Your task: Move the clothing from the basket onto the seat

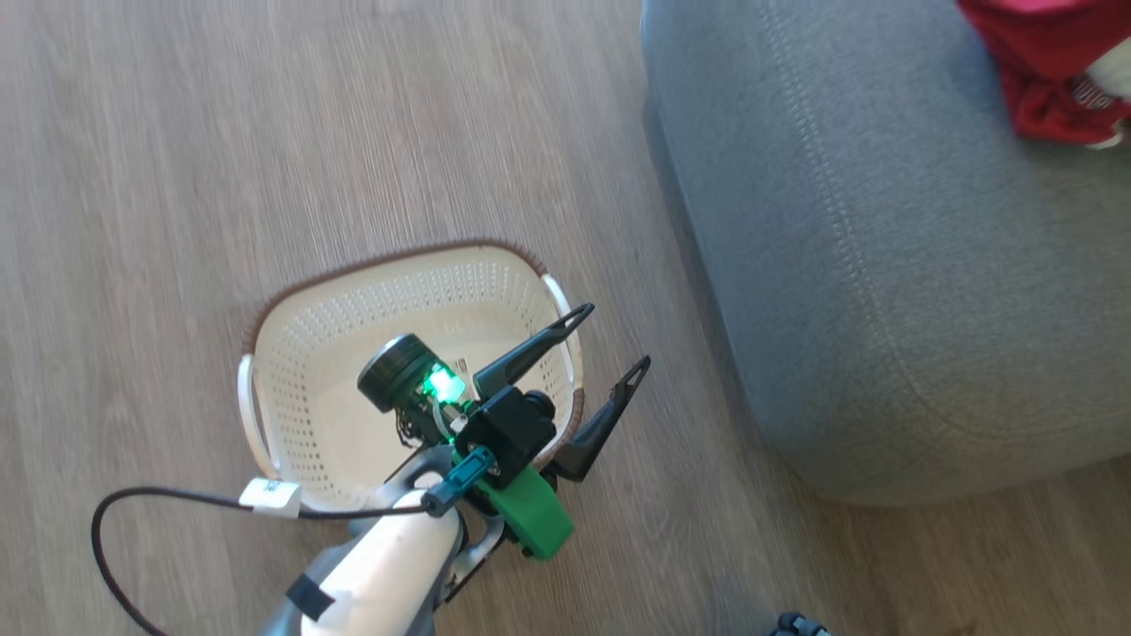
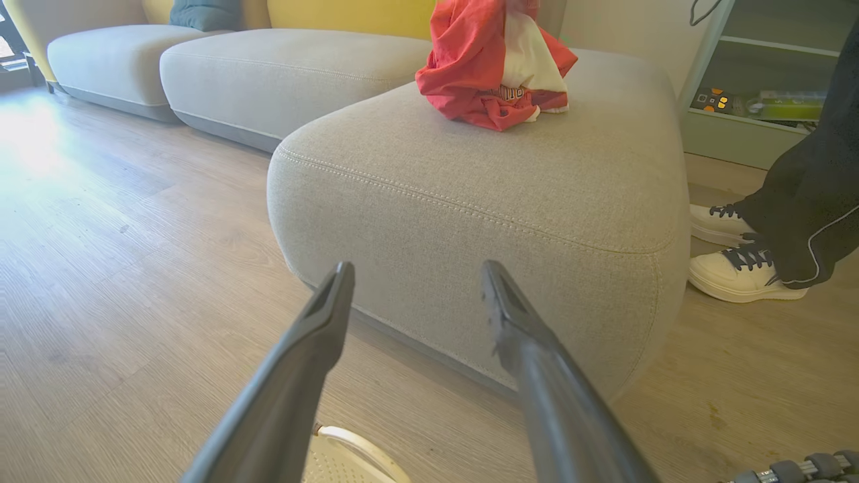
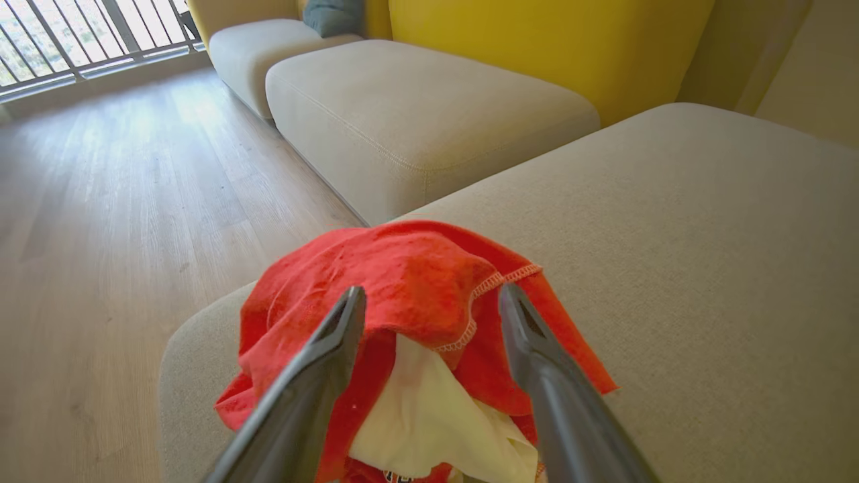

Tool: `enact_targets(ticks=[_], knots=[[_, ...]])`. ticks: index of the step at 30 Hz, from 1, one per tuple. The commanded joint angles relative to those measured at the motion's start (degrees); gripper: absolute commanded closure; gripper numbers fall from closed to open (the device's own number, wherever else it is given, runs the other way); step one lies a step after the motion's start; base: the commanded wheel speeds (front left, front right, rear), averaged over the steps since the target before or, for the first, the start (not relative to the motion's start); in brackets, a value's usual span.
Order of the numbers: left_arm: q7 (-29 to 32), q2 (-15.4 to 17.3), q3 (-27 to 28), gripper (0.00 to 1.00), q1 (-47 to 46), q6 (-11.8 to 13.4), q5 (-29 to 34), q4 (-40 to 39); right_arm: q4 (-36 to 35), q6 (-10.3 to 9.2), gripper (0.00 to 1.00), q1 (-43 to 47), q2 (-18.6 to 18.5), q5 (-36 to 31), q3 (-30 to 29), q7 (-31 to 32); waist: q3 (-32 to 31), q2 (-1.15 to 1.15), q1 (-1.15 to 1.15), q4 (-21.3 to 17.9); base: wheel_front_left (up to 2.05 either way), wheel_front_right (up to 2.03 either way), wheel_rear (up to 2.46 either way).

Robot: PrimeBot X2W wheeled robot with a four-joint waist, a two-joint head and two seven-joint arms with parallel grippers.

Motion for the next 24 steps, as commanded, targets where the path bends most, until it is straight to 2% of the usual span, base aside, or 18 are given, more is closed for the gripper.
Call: enact_targets(ticks=[1,10,17,21,24], knots=[[-0.28,-0.44,1.7,0.0,-0.2,-0.06,-0.64,-1.76,-1.85,-0.01,0.0,-0.41,-0.44,0.02,0.82,-0.65,-1.27,0.0,0.0,-0.22,0.0,0.0,0.0],[-0.28,-1.2,1.56,0.0,2.81,-0.06,-1.38,-1.82,-7.7,-0.01,0.0,0.87,2.29,4.81,5.61,-3.2,-6.35,0.0,0.0,-0.56,0.0,0.0,0.0],[-0.28,-2.06,3.13,0.0,4.33,-0.06,-1.88,-2.78,-19.65,-0.01,0.0,4.84,2.8,13.21,12.72,-5.56,-10.22,0.0,0.0,0.98,0.0,0.0,0.0],[-0.28,-2.61,3.16,0.0,5.57,-0.06,-2.31,-3.18,-30.15,-0.01,0.0,9.75,-0.42,18.63,19.5,-6.52,-12.03,0.0,0.0,2.43,0.0,0.0,0.0],[-0.28,-2.98,4.02,0.0,6.57,-0.06,-2.67,-3.45,-36.95,-0.01,0.0,13.14,-2.95,22.23,22.2,-7.19,-13.18,0.0,0.0,3.61,0.0,0.0,0.0]])
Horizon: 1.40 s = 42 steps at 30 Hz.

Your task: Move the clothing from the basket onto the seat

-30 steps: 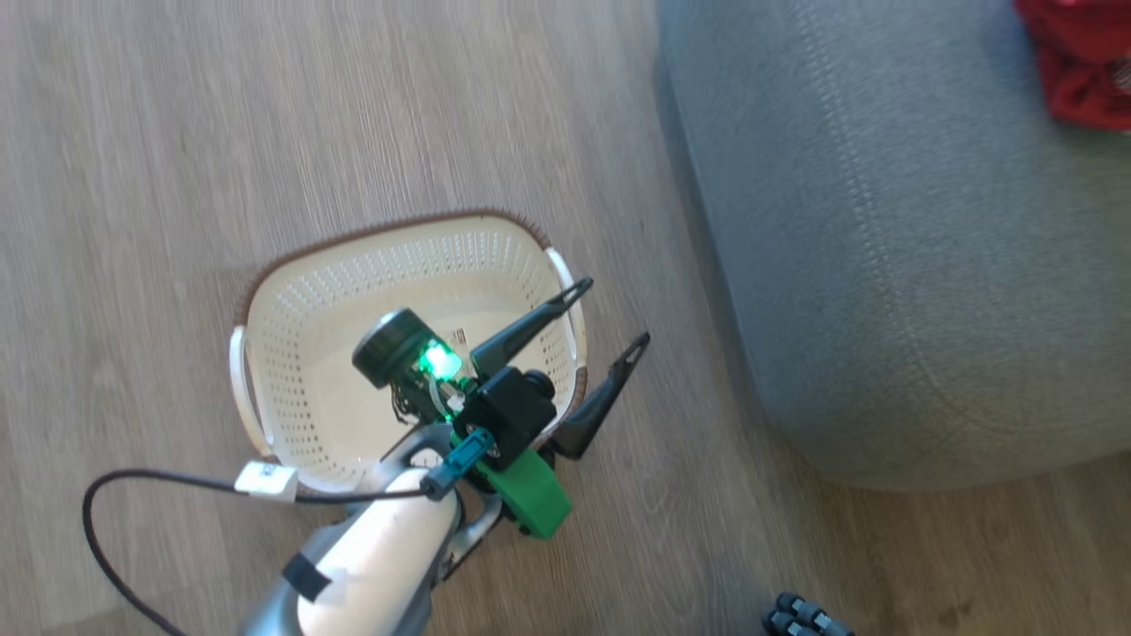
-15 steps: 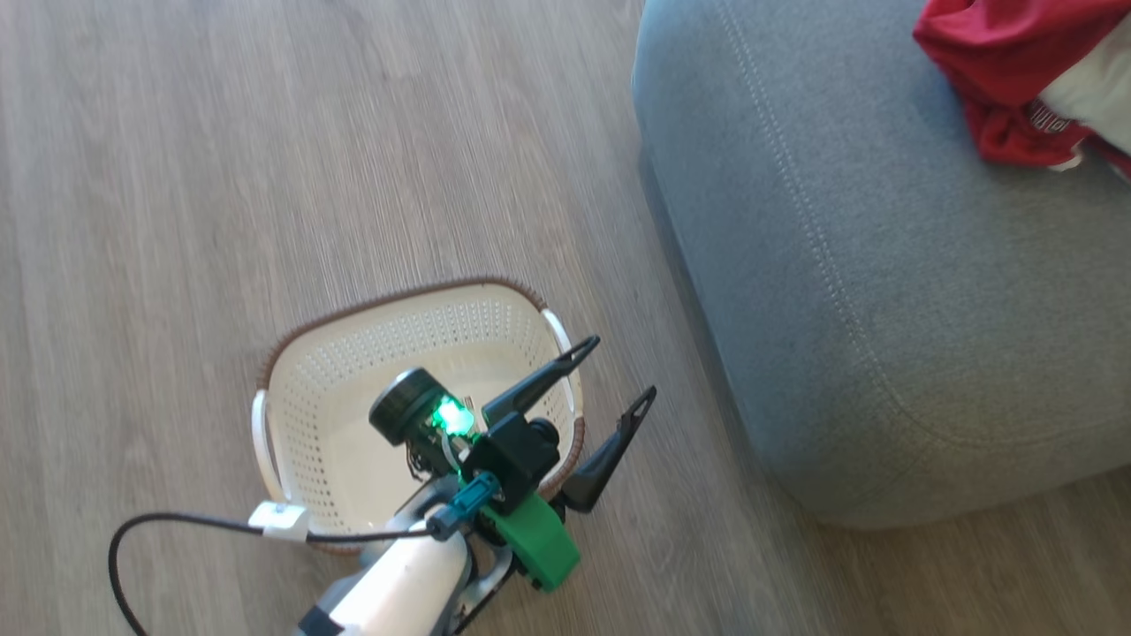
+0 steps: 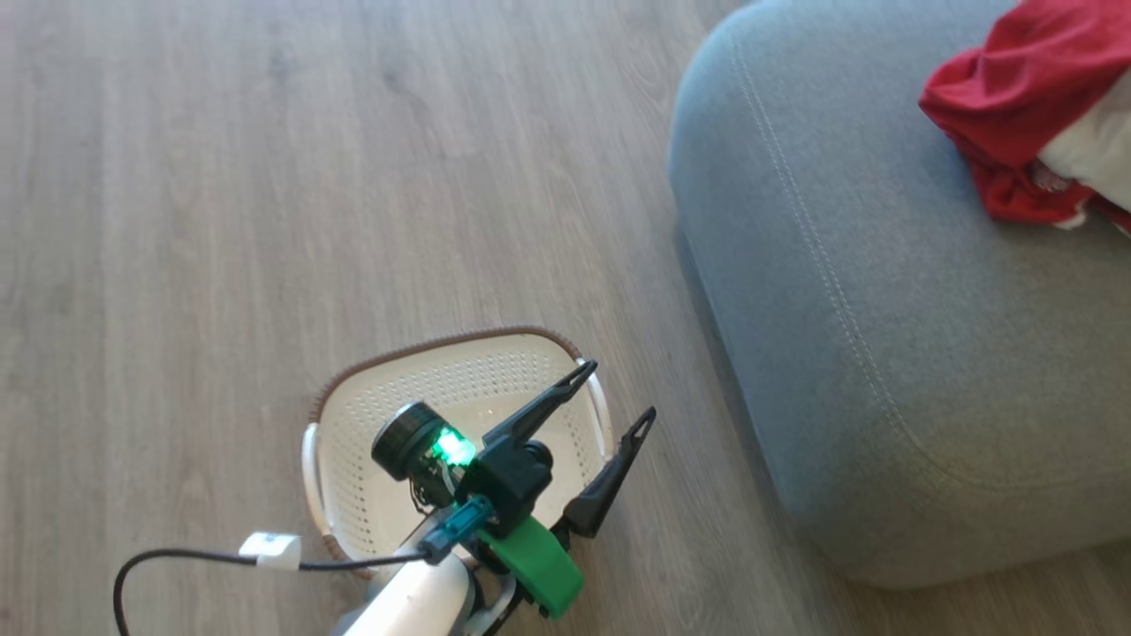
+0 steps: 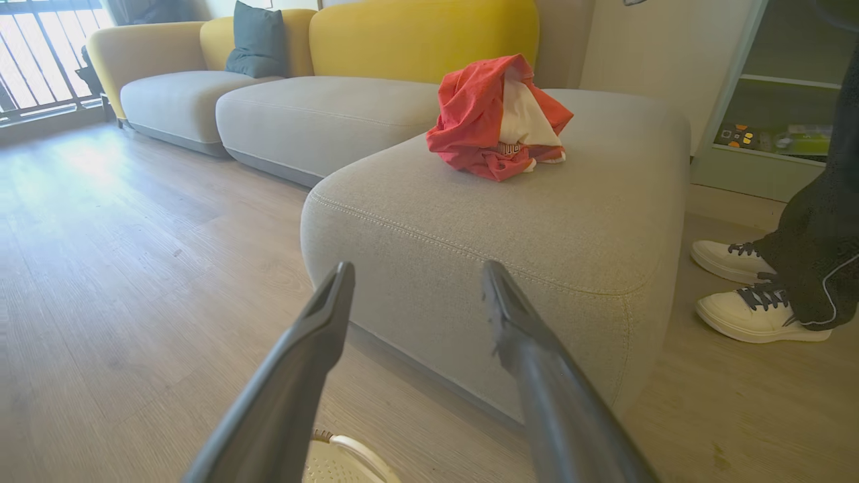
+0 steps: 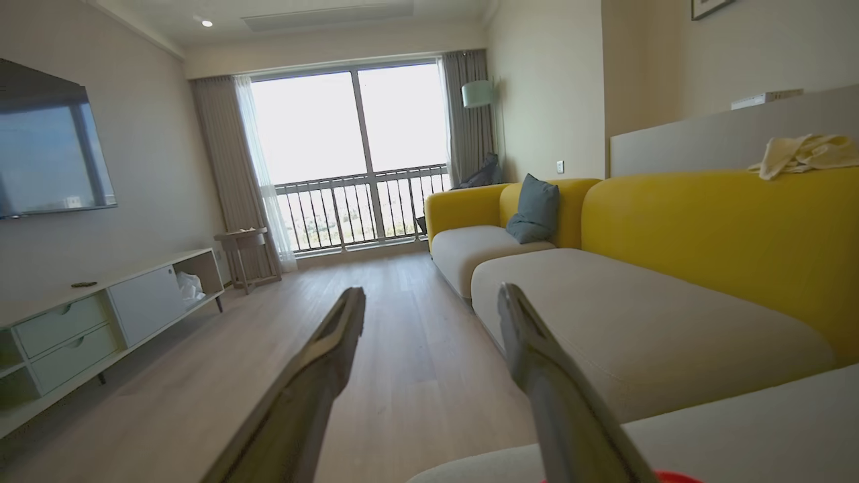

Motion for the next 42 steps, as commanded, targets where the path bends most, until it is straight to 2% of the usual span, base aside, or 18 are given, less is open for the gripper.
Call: enact_targets(ticks=[1,4,7,12,15,16,28,30,36,42], knots=[[-0.28,-0.61,2.59,0.0,-0.66,-0.04,-0.93,-2.32,-4.98,0.0,0.0,1.44,-1.86,1.86,0.88,-0.78,-1.32,0.0,0.0,1.48,0.0,0.0,0.0],[-0.28,-1.02,3.96,0.0,0.39,-0.04,-2.37,-3.13,-13.18,0.0,0.0,5.57,-3.5,3.66,1.34,-0.96,-2.4,0.0,0.0,3.03,0.0,0.0,0.0],[-0.28,-1.23,4.58,0.0,0.89,-0.04,-3.02,-3.72,-20.87,0.0,0.0,11.1,-3.73,2.91,-1.15,-0.99,-3.3,0.0,0.0,4.93,0.0,0.0,0.0],[-0.28,-1.37,7.22,0.0,1.82,0.0,-3.63,-4.64,-30.31,0.0,0.0,21.28,-1.09,-0.78,-3.95,-1.0,-4.7,0.0,0.0,8.4,0.0,0.0,0.0],[-0.28,-1.38,9.35,0.0,2.75,1.46,-4.3,-5.47,-33.84,0.0,0.0,26.34,2.13,-2.79,-5.74,-1.01,-5.57,0.0,0.0,10.43,0.0,0.0,0.0],[-0.28,-1.38,9.35,0.0,2.75,1.46,-4.3,-5.47,-33.84,0.0,0.0,26.34,2.13,-2.79,-5.74,-1.01,-5.57,0.0,0.0,10.43,0.0,0.0,0.0],[-0.28,-1.39,17.62,0.0,5.81,9.42,-5.57,-8.2,-40.4,0.0,0.0,40.43,12.55,-7.98,-10.41,-1.01,-7.86,0.0,0.0,17.08,0.0,0.0,0.0],[-0.28,-1.39,18.6,0.0,6.32,10.49,-5.0,-9.05,-41.07,0.0,0.0,42.19,13.83,-10.41,-11.51,-1.01,-7.99,0.0,0.0,17.76,0.0,0.0,0.0],[-0.28,-1.4,20.59,0.0,7.86,14.28,-2.98,-11.62,-40.93,0.0,0.0,47.22,18.32,-15.18,-11.98,-1.01,-8.27,0.0,0.0,18.63,0.0,0.0,0.0],[-0.28,-1.4,21.56,0.0,9.23,16.08,-1.31,-12.56,-38.7,0.0,0.0,50.6,21.55,-17.64,-12.67,-1.02,-8.66,0.0,0.0,18.59,0.0,0.0,0.0]])
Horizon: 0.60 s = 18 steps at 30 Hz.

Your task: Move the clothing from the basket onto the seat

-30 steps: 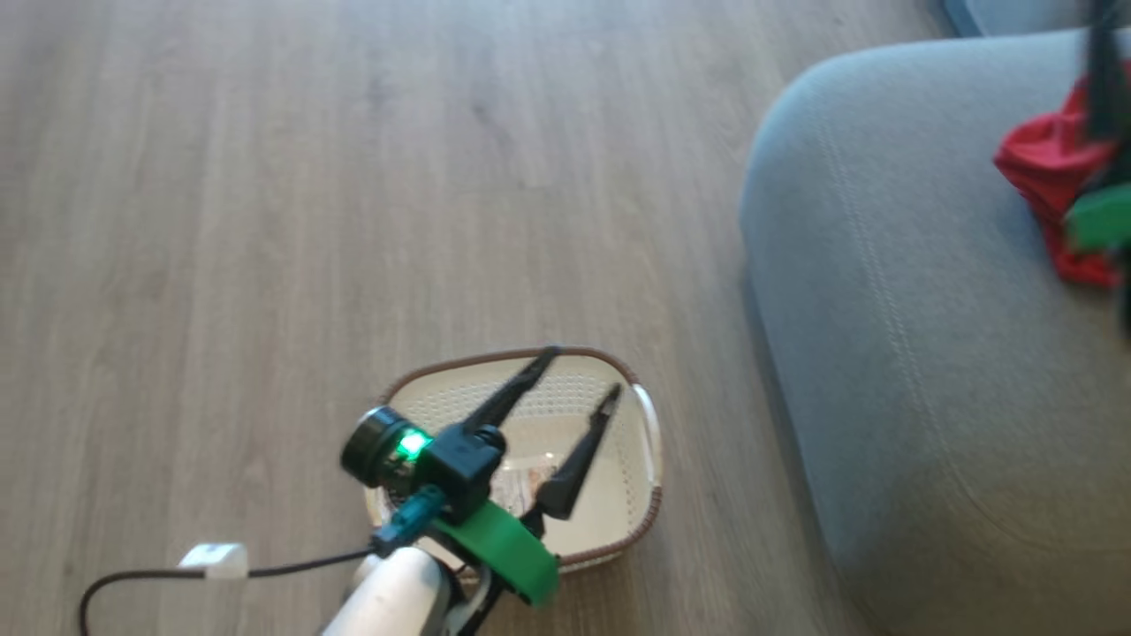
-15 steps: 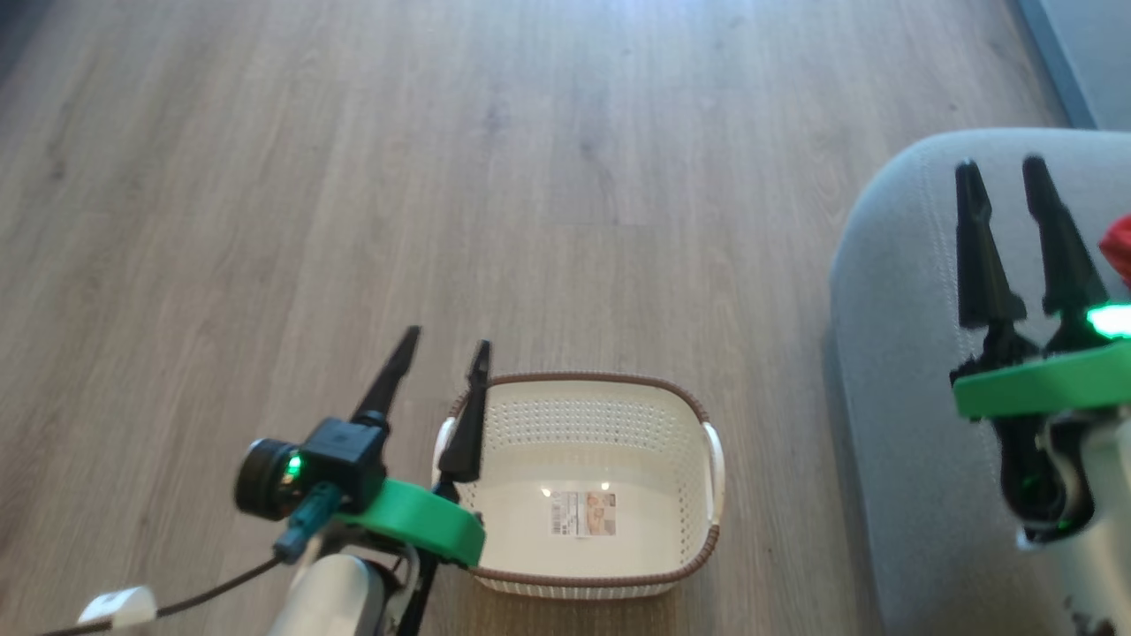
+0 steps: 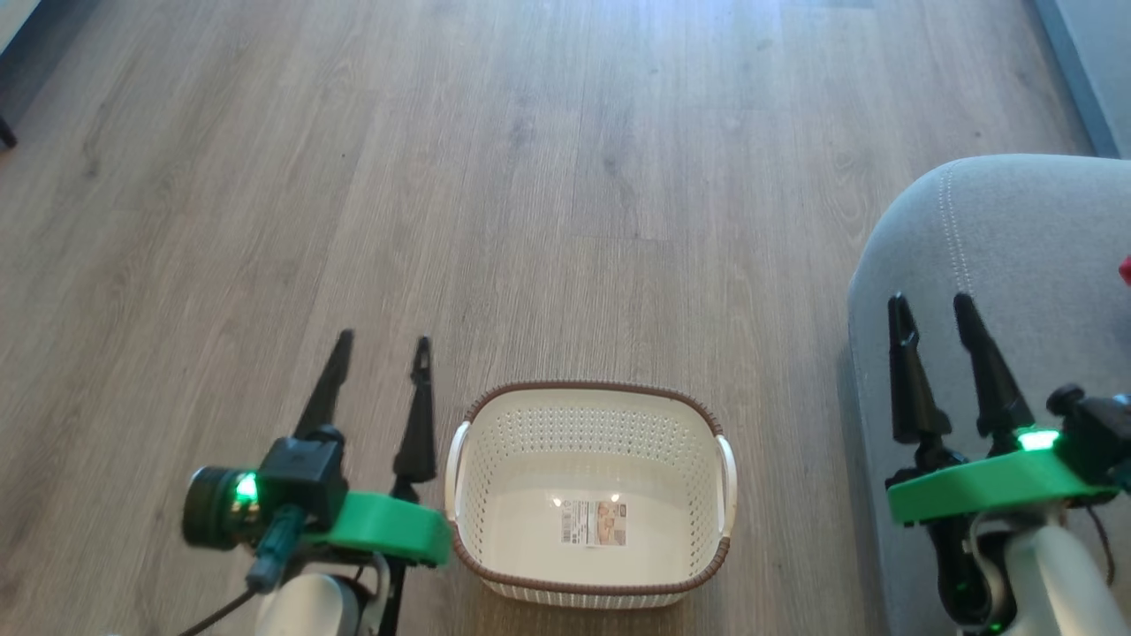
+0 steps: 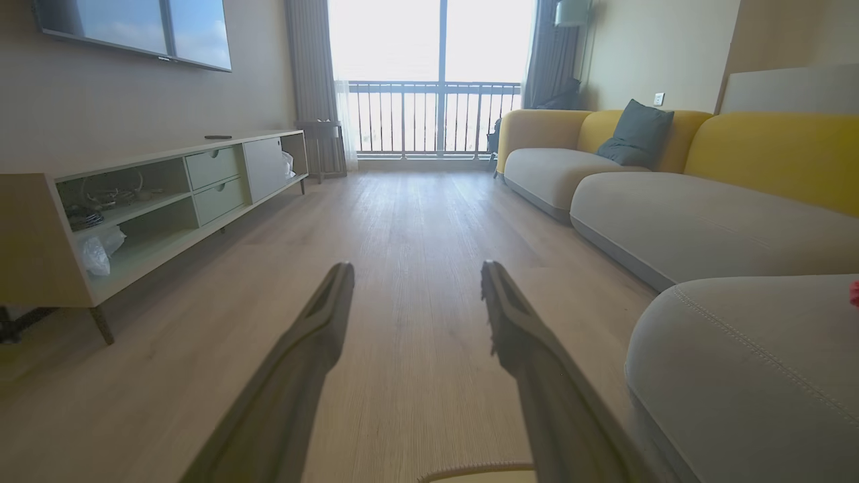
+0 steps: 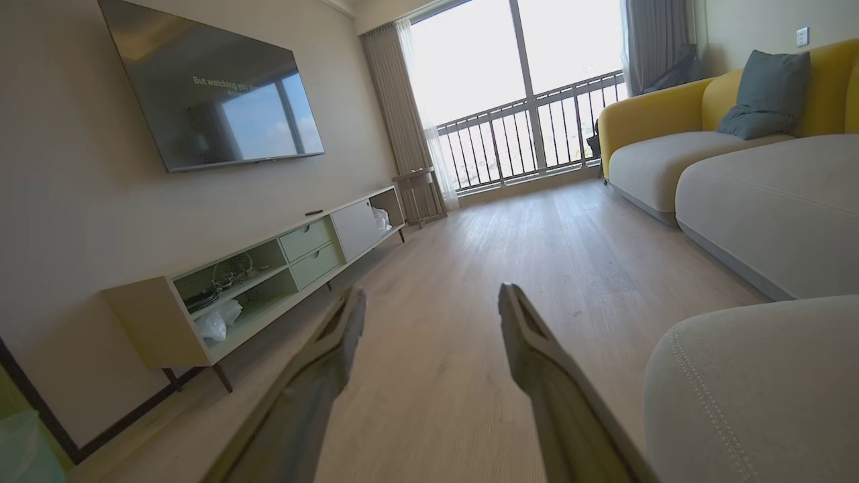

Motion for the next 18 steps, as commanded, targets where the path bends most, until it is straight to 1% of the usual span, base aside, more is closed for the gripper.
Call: enact_targets(ticks=[1,3,6,10,14,18], knots=[[-0.28,-0.18,2.76,0.0,-1.26,0.67,0.42,-1.95,-1.36,0.0,0.0,-0.99,0.09,-0.6,0.66,-0.28,-0.06,0.0,0.0,-0.12,0.0,0.0,0.0],[-0.28,-0.18,3.62,0.0,-0.77,1.48,0.01,-1.66,-0.63,0.0,0.0,-0.38,0.69,-1.31,0.38,-0.28,-0.08,0.0,0.0,-0.29,0.0,0.0,0.0],[-0.28,-0.18,4.32,0.0,0.4,1.99,0.1,-0.15,0.42,0.0,0.0,0.61,1.53,-2.13,-0.17,-0.28,-0.1,0.0,0.0,-0.66,0.0,0.0,0.0],[-0.28,-0.18,5.36,0.0,1.28,2.68,-1.81,2.66,1.04,0.0,0.0,1.33,2.12,-2.94,-0.64,-0.28,-0.09,0.0,0.0,-1.02,0.0,0.0,0.0],[-0.28,-0.18,6.41,0.0,1.3,1.93,-3.63,3.46,1.18,0.0,0.0,1.44,2.55,-3.96,-0.55,-0.28,-0.07,0.0,0.0,-1.18,0.0,0.0,0.0],[-0.28,-0.18,7.14,0.0,1.47,1.36,-4.07,3.33,1.07,0.0,0.0,1.42,2.8,-4.29,-0.57,-0.28,-0.01,0.0,0.0,-1.33,0.0,0.0,0.0]])
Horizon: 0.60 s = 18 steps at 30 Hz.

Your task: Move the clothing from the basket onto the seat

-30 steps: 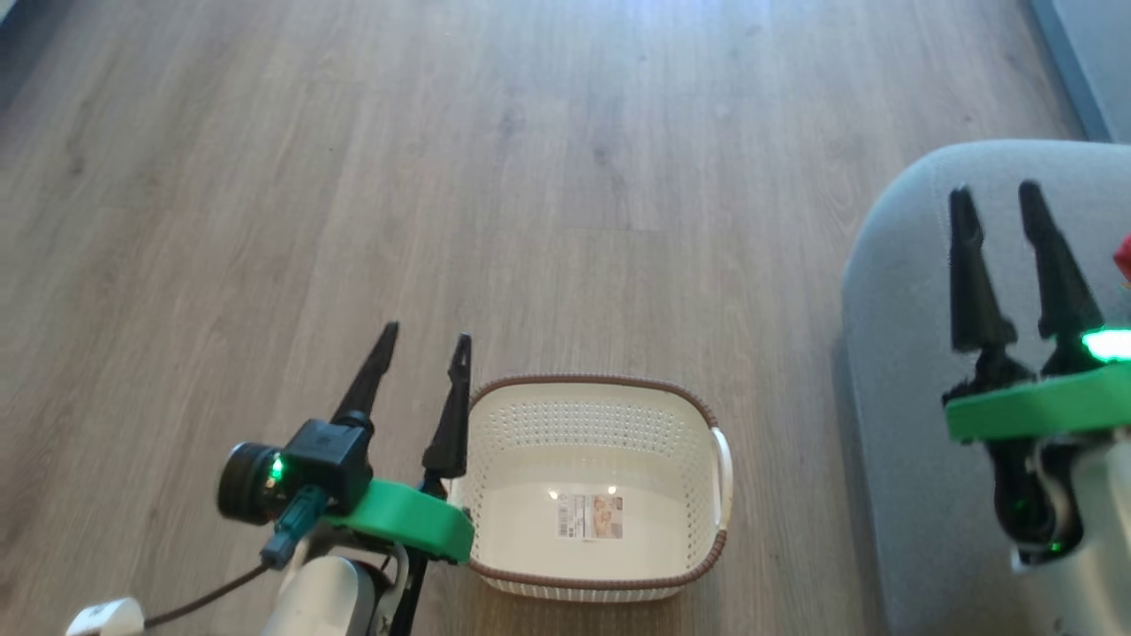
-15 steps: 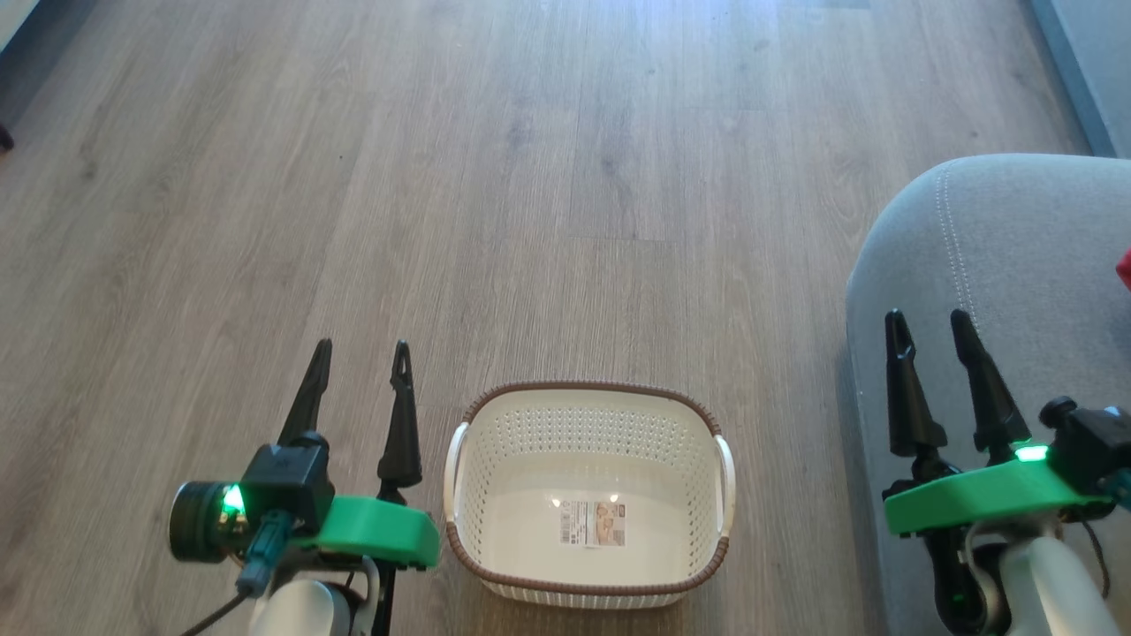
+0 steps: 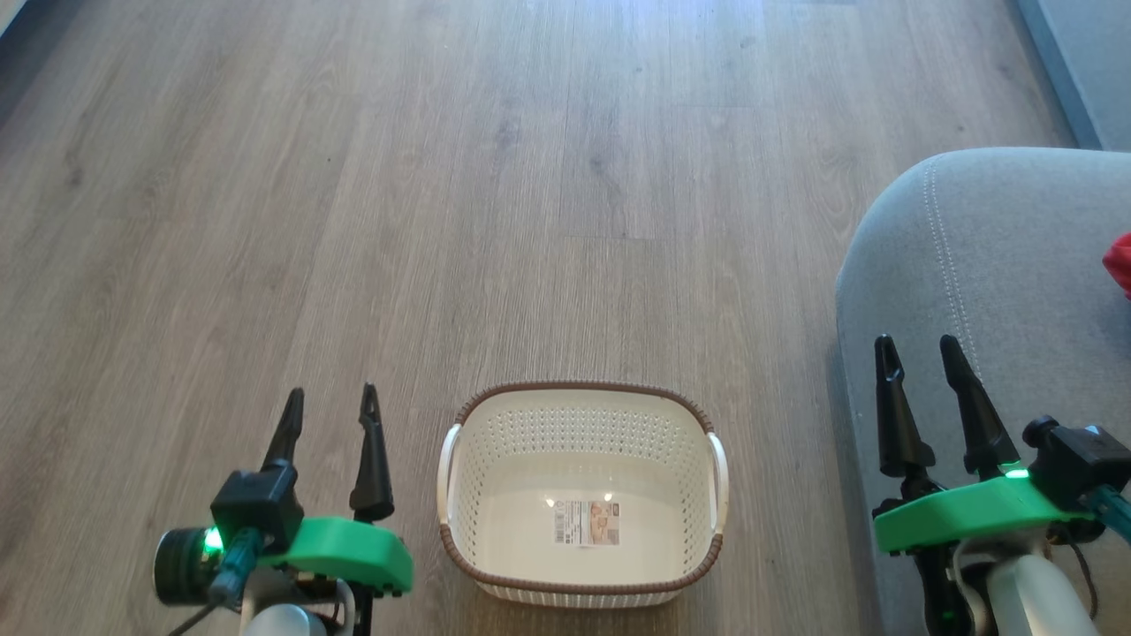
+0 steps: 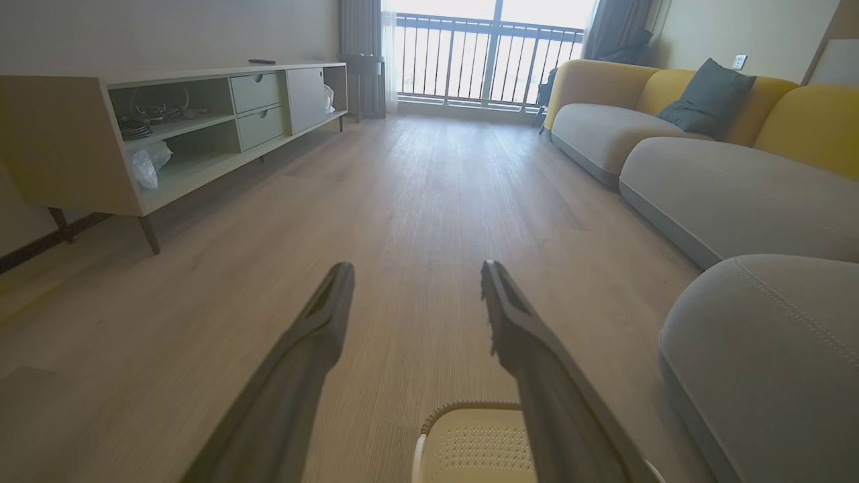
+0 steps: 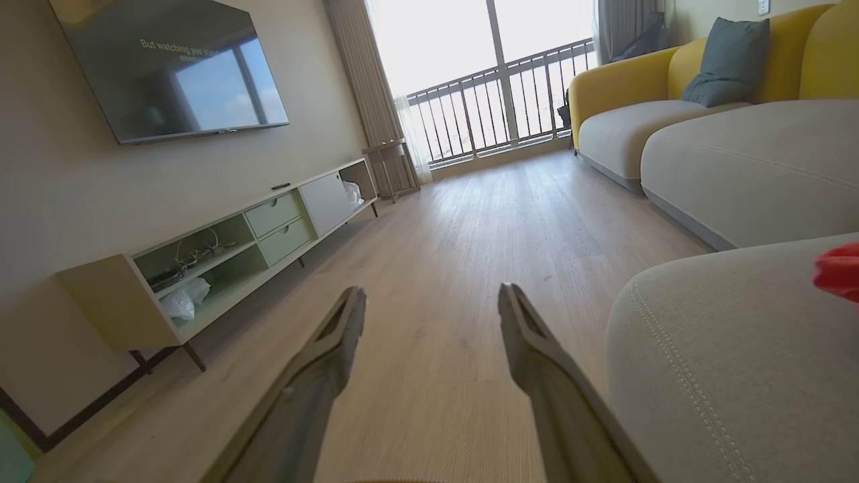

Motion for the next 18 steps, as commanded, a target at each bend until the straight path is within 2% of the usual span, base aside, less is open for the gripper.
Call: enact_targets(ticks=[1,8,18], knots=[[-0.28,-0.1,2.18,0.0,-1.8,-0.56,-0.47,-2.07,-2.0,0.0,0.0,-1.27,-0.2,-0.62,1.07,-0.28,0.04,0.0,0.0,-0.07,0.0,0.0,0.0],[-0.28,-0.1,3.13,0.0,-1.31,-1.68,-2.93,-2.43,-1.94,0.0,0.0,-1.18,0.3,-0.72,0.57,-0.28,-0.04,0.0,0.0,-0.34,0.0,0.0,0.0],[-0.28,-0.1,3.7,0.0,-1.09,-2.75,-2.43,-3.2,-1.28,0.0,0.0,-1.21,0.55,-0.52,0.4,-0.28,-0.21,0.0,0.0,-0.78,0.0,0.0,0.0]])
